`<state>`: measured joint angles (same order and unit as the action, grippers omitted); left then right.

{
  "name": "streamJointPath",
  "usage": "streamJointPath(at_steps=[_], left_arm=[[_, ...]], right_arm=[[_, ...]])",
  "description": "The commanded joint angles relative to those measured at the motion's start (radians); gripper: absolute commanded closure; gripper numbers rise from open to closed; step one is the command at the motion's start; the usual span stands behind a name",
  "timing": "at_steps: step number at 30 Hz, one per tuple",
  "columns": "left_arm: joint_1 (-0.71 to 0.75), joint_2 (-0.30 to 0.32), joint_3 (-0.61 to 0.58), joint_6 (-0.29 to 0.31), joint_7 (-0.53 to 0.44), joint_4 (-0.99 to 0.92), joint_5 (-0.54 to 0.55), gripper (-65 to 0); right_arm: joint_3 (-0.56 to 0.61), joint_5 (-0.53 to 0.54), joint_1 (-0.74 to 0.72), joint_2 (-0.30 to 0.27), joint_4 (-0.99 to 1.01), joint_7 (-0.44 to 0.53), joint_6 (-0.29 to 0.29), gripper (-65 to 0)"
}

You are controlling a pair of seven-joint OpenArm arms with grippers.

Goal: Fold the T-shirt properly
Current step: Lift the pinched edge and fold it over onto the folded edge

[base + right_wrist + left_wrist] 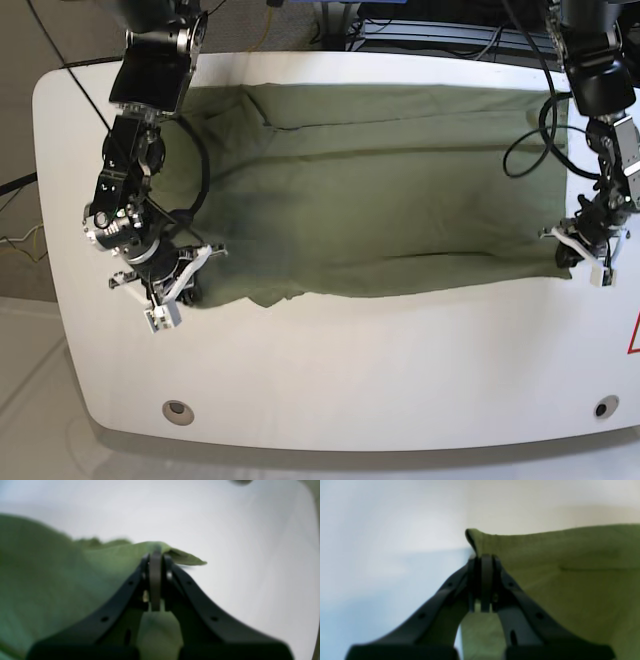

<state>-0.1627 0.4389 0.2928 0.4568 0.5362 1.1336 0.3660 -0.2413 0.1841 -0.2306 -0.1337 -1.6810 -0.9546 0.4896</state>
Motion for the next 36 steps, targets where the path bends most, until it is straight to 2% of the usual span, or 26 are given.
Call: streamJointPath(at_steps=[1,6,12,28,36], left_arm=[[0.021,0.029,0.009,0.003,-0.015,0.067,0.024,0.0],[0.078,0.035,0.012,0.006,-0.008,0.123,0.038,0.0],[0.126,0.025,0.019,0.004,0.004,0.17,0.026,0.0],[0.186,0.024,0.032,0.006,0.048,0.229,0.03,0.0],[0.245,0.02,0.078,0.003,0.096,0.33,0.047,0.0]], right_arm=[[-0.008,0.05,0.017,-0.014,-0.081,0.005,-0.002,0.0],[-0.014,0.108,0.088,-0.019,-0.146,-0.03,0.0,0.0],[-0.017,0.169,0.178,-0.016,-0.179,-0.028,0.005,0.0],[-0.068,0.203,0.331,-0.022,-0.274,-0.024,0.011,0.0],[-0.151,0.202,0.415,-0.019,-0.352,-0.021,0.013,0.0]])
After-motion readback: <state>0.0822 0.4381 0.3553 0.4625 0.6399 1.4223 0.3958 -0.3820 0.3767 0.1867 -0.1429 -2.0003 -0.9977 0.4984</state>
